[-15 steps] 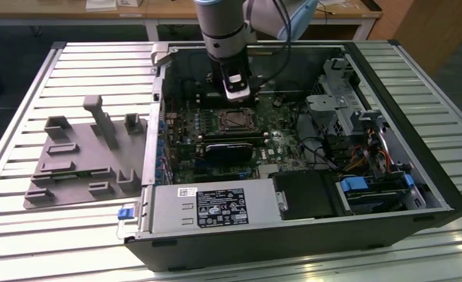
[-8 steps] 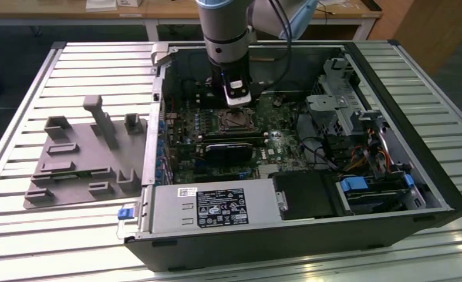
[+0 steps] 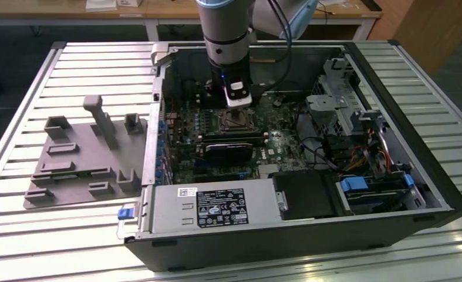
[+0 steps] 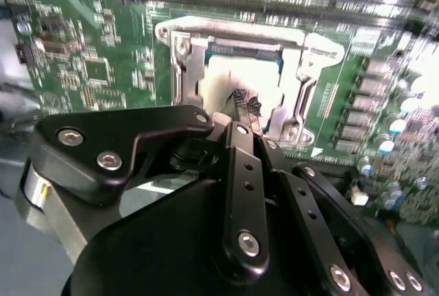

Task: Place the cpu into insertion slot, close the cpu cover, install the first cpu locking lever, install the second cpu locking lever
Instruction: 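Install the first cpu locking lever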

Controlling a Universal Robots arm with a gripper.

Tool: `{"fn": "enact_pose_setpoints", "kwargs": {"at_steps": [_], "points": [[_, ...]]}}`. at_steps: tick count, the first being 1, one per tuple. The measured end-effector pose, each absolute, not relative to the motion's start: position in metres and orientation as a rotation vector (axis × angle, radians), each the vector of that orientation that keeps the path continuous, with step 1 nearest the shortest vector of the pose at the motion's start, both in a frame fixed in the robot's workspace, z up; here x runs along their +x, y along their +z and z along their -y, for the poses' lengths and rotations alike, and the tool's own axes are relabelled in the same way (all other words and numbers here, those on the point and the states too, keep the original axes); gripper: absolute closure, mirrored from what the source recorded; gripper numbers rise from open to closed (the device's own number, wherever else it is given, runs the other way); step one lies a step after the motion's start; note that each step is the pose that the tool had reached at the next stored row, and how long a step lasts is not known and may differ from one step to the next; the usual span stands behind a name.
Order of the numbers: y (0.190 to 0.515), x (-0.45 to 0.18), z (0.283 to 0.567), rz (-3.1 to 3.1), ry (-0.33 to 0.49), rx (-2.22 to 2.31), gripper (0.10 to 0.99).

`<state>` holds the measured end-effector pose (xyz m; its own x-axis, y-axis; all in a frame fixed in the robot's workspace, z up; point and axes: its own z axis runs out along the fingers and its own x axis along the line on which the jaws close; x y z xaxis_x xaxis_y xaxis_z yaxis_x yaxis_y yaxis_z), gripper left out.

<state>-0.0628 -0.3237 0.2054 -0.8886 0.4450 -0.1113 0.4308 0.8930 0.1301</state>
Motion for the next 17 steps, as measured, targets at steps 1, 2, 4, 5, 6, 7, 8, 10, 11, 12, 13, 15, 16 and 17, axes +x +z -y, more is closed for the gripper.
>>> {"fn": "enact_pose_setpoints", "kwargs": {"at_steps": [1,2,4,5,6,7,8,10,11,12,13,15,16,17], "points": [[0.205,-0.063,0.324,-2.919,0.131,0.677,0.980],[0.205,-0.063,0.324,-2.917,0.110,0.674,0.980],[0.205,-0.063,0.324,-2.917,0.089,0.665,0.980],[0.205,-0.063,0.324,-2.919,0.089,0.657,0.980],[0.205,-0.063,0.324,-2.920,0.089,0.650,0.980],[0.206,-0.063,0.324,-2.922,0.089,0.643,0.980],[0.206,-0.063,0.324,-2.923,0.090,0.638,0.980],[0.209,-0.063,0.324,-2.924,0.090,0.633,0.980],[0.210,-0.063,0.324,-2.925,0.091,0.632,0.980],[0.213,-0.063,0.324,-2.925,0.091,0.631,0.980],[0.215,-0.063,0.324,-2.925,0.091,0.629,0.980],[0.219,-0.063,0.324,-2.926,0.091,0.627,0.980],[0.222,-0.063,0.324,-2.926,0.091,0.626,0.980],[0.225,-0.063,0.324,-2.926,0.091,0.625,0.980]]}}
